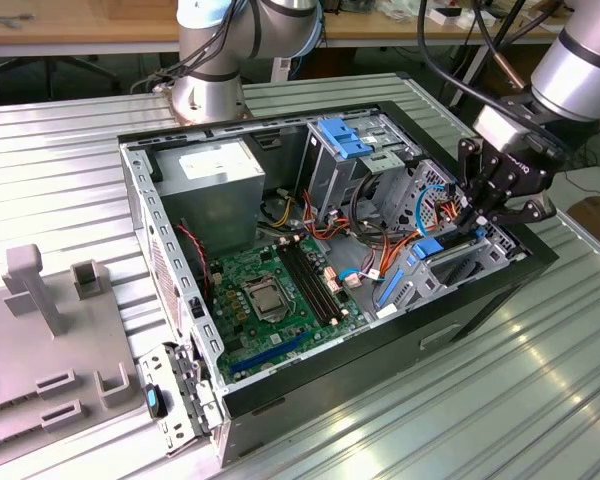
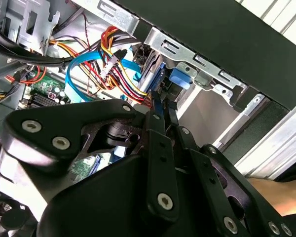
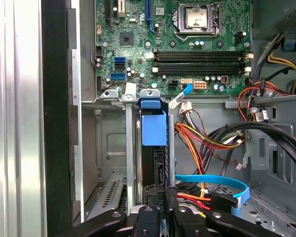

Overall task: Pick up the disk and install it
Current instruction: 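Insert the first disk wire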

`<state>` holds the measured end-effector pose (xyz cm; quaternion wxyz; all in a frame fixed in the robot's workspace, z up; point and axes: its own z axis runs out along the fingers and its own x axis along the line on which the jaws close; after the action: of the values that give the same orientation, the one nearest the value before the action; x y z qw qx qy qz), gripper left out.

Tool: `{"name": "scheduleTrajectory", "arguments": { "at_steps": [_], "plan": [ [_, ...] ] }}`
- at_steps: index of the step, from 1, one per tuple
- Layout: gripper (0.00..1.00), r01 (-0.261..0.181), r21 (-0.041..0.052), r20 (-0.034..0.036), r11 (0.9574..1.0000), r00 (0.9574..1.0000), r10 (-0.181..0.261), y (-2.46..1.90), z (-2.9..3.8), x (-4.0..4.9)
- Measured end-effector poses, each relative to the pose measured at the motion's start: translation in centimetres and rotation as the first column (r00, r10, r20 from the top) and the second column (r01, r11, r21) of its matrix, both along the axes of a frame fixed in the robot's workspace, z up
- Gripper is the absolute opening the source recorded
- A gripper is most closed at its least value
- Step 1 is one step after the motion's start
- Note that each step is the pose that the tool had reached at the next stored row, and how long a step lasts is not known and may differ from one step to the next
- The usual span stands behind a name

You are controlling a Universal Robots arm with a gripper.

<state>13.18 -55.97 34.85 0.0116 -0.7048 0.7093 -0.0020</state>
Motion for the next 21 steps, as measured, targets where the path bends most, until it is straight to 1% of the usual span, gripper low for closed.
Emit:
{"name": "scheduleTrajectory", "arguments": {
  "at_steps": [8,14,21],
  "plan": [
    [0.17,-0.005,0.0000,0.0000,1.0000,1.0000,0.005,0.04,-0.02,-0.15],
    [0.17,-0.031,0.0000,0.0000,0.9995,0.9995,0.031,0.07,-0.02,-0.13],
    [0.17,-0.032,0.0000,0.0000,0.9995,0.9995,0.032,0.13,-0.07,0.00]
  ]
}}
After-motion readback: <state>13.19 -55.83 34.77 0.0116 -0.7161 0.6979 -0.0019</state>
